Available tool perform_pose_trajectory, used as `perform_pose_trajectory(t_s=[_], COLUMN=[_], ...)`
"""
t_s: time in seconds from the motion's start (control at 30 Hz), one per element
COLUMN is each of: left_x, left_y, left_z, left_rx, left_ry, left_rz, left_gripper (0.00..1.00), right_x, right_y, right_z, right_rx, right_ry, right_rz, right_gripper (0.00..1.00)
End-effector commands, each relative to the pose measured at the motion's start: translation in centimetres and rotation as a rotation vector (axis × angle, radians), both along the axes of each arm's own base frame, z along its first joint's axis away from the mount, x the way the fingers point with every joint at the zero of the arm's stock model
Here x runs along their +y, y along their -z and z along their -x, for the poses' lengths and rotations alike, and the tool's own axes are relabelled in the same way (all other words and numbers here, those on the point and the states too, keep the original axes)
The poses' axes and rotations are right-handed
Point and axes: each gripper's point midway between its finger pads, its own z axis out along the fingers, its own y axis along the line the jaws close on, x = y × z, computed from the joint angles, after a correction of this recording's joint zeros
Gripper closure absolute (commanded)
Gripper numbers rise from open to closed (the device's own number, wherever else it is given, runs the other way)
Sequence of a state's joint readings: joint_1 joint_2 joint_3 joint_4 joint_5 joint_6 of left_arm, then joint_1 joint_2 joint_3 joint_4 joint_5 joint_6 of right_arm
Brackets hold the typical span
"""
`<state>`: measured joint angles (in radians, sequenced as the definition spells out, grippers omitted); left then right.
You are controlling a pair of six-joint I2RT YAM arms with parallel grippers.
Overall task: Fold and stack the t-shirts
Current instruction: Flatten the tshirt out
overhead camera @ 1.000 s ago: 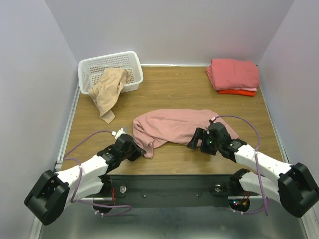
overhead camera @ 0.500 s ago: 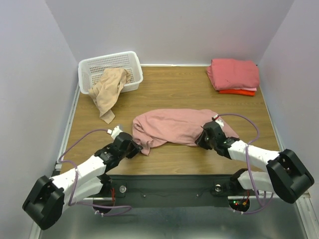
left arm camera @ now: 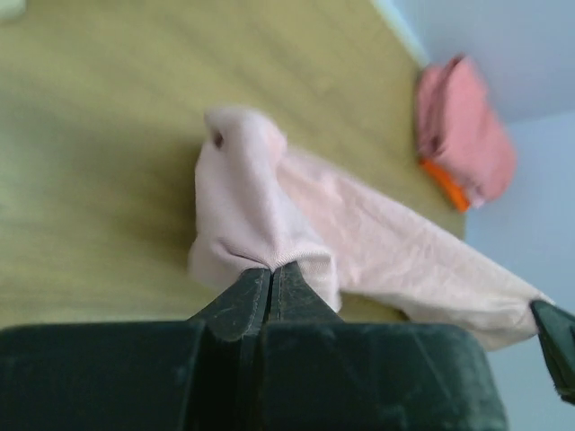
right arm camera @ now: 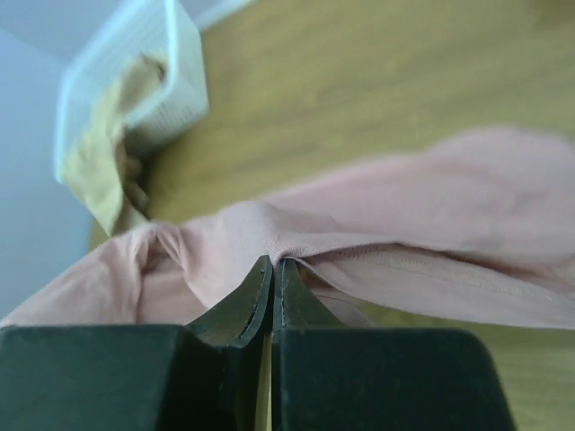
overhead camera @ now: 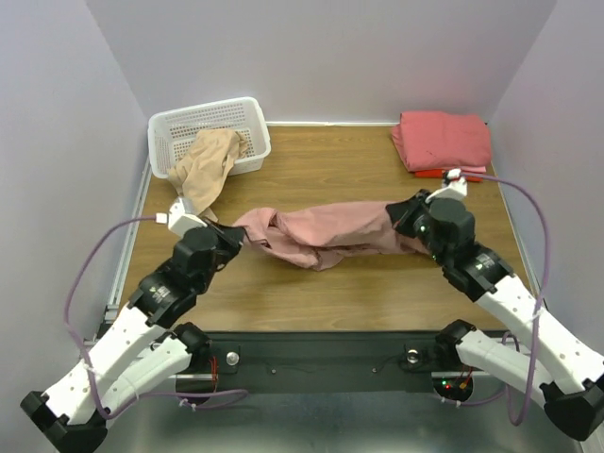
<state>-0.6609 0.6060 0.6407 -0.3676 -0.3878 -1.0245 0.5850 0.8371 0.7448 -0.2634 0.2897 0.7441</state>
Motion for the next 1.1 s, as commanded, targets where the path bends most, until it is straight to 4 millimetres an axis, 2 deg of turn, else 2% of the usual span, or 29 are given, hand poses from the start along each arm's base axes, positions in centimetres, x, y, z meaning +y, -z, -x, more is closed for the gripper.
perform_pose_trajectory(t_s=[0.0, 0.07, 0.1, 0.17, 0.2, 0.23, 0.27, 0.3, 0.33, 0.4, 0.47, 0.5, 0.6, 0.73, 0.77, 0.83, 0.87, 0.9, 0.93, 0.97, 1.0, 1.03, 1.07], left_x=[3.8, 4.6, 5.3, 6.0, 6.6, 7.1, 7.4, 7.9, 8.0, 8.7, 9.1, 9.4, 9.7, 8.8, 8.1, 7.5, 6.4, 6.1, 6.3, 5.6, 5.4, 5.0, 4.2], left_y=[-8.6, -11.9, -15.3, -18.1, -21.0, -22.1, -23.2, -25.2, -26.1, -28.2, -29.3, -30.2, -31.3, -31.5, -31.5, -31.8, -31.4, -31.8, -33.7, -35.4, -36.4, -37.5, -37.4], left_z=[-0.5, -0.3, 0.1, 0.4, 1.1, 1.4, 1.7, 2.3, 2.4, 3.2, 3.6, 4.0, 3.9, 2.0, 0.8, -0.5, -2.4, -3.1, -3.3, -4.4, -5.1, -5.8, -7.9], left_rx=[-0.167, -0.229, -0.289, -0.339, -0.391, -0.411, -0.436, -0.477, -0.494, -0.538, -0.556, -0.579, -0.599, -0.586, -0.576, -0.566, -0.537, -0.534, -0.564, -0.584, -0.603, -0.625, -0.609], left_ry=[-0.138, -0.155, -0.174, -0.182, -0.19, -0.199, -0.201, -0.203, -0.199, -0.202, -0.211, -0.212, -0.231, -0.254, -0.261, -0.278, -0.283, -0.289, -0.304, -0.3, -0.29, -0.274, -0.263], left_rz=[-0.066, -0.065, -0.035, -0.046, -0.018, -0.026, -0.026, -0.007, -0.004, -0.001, 0.001, 0.003, 0.007, -0.022, -0.041, -0.07, -0.116, -0.135, -0.133, -0.153, -0.167, -0.18, -0.217], left_gripper=[1.0, 1.0, 1.0, 1.0, 1.0, 1.0, 1.0, 1.0, 1.0, 1.0, 1.0, 1.0, 1.0, 1.0, 1.0, 1.0, 1.0, 1.0, 1.0, 1.0, 1.0, 1.0, 1.0], right_x=[-3.9, -4.5, -4.9, -5.3, -5.6, -6.0, -6.2, -6.5, -6.9, -7.7, -9.0, -9.4, -9.4, -8.5, -8.0, -7.6, -7.7, -7.6, -6.8, -6.4, -5.6, -5.4, -5.4], right_y=[-8.0, -10.7, -13.3, -15.6, -16.8, -19.0, -20.4, -21.4, -23.4, -25.1, -27.1, -27.5, -28.0, -26.6, -26.0, -25.9, -26.0, -26.6, -27.1, -27.9, -28.7, -29.5, -29.9], right_z=[-0.8, -1.0, -0.9, -0.7, -0.6, -0.2, 0.1, 0.3, 0.9, 1.5, 2.5, 2.8, 3.1, 1.2, -0.1, -1.4, -2.0, -2.4, -3.9, -4.6, -6.1, -6.7, -7.9], right_rx=[-0.15, -0.192, -0.236, -0.277, -0.301, -0.341, -0.365, -0.387, -0.424, -0.457, -0.495, -0.504, -0.516, -0.469, -0.444, -0.427, -0.419, -0.424, -0.42, -0.428, -0.433, -0.444, -0.448], right_ry=[0.16, 0.191, 0.2, 0.216, 0.221, 0.23, 0.232, 0.231, 0.239, 0.254, 0.295, 0.303, 0.296, 0.307, 0.318, 0.338, 0.365, 0.37, 0.371, 0.371, 0.364, 0.366, 0.365], right_rz=[0.099, 0.101, 0.096, 0.083, 0.084, 0.063, 0.052, 0.063, 0.043, 0.048, 0.024, 0.016, 0.011, 0.065, 0.09, 0.115, 0.129, 0.132, 0.166, 0.173, 0.203, 0.207, 0.217], right_gripper=[1.0, 0.99, 1.0, 1.0, 1.0, 1.0, 1.0, 1.0, 1.0, 1.0, 1.0, 1.0, 1.0, 1.0, 1.0, 1.0, 1.0, 1.0, 1.0, 1.0, 1.0, 1.0, 1.0])
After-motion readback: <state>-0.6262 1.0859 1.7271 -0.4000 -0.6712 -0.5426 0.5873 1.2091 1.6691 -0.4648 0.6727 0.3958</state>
